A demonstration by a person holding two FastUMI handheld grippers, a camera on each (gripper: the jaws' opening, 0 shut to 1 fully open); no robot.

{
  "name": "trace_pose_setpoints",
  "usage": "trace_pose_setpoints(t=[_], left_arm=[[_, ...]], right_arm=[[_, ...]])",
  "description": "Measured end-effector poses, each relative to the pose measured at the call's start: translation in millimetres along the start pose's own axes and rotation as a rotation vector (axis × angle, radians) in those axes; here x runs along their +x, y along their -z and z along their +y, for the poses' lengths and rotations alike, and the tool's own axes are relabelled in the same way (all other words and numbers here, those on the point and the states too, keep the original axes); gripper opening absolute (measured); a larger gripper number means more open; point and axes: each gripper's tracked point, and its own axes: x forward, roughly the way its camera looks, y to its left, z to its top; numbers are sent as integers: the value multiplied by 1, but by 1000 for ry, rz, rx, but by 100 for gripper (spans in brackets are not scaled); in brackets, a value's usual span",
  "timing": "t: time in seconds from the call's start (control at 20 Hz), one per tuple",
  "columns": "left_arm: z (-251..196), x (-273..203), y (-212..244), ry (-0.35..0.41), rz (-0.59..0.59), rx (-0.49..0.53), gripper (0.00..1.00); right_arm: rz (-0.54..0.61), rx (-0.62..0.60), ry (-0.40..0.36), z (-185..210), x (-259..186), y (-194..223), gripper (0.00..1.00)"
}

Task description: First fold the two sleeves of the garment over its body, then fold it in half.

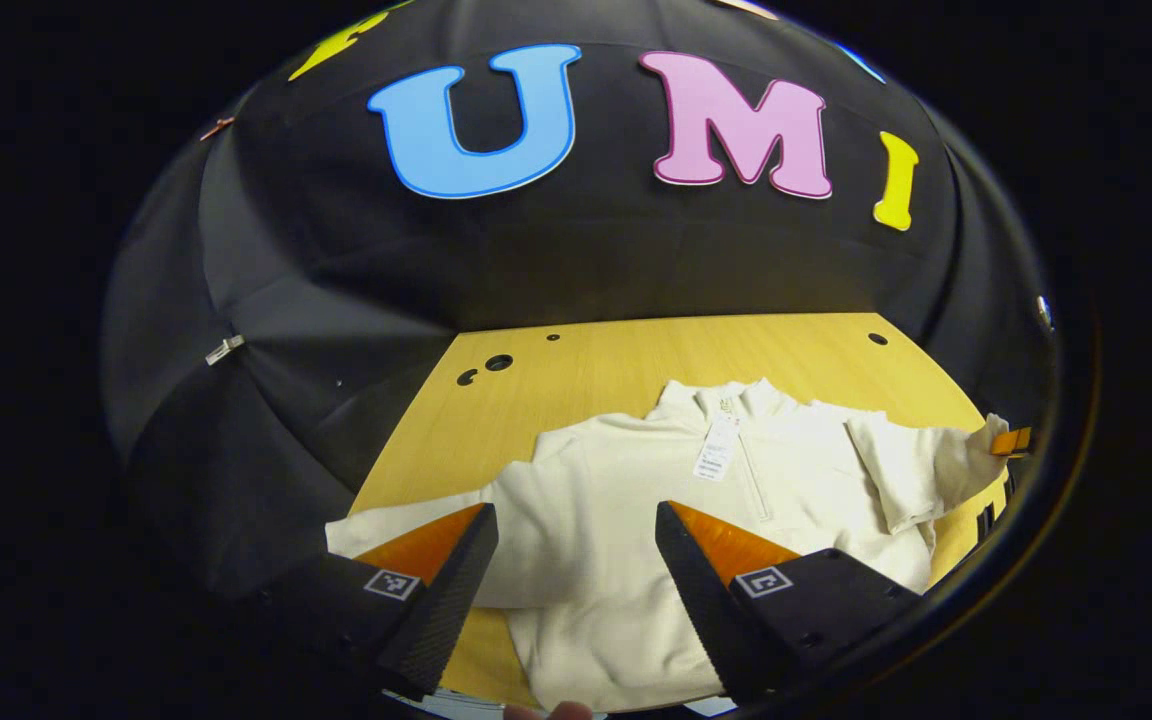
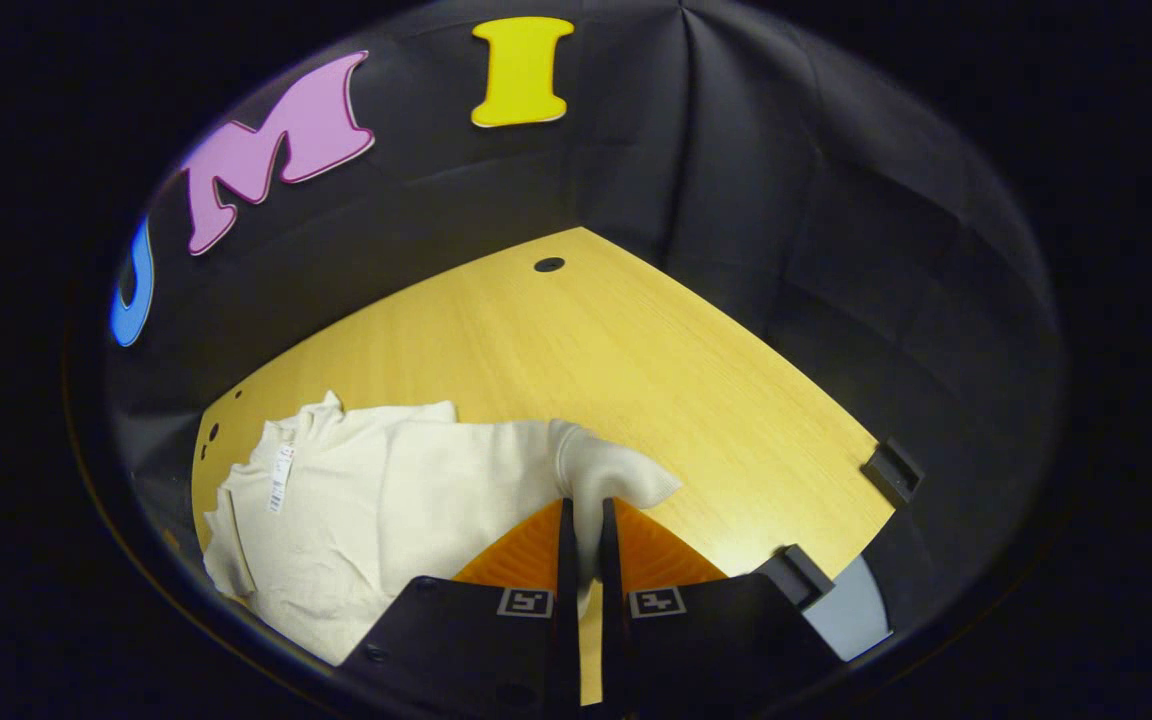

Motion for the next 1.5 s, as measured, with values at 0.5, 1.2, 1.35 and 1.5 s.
trace_pose_setpoints(t=[0.5, 1.2, 1.35, 1.5], left_arm=[[95, 12, 9, 15, -37, -54, 98], [230, 36, 67, -153, -15, -99, 98], [246, 44, 83, -181, 16, -120, 98], [259, 52, 99, -207, 53, -148, 98]], right_arm=[[-49, -77, -124, 167, -40, 15, 13], [95, -162, -183, 269, -13, 98, 22], [147, -171, -192, 278, -5, 121, 23], [182, -191, -200, 283, 2, 140, 12]])
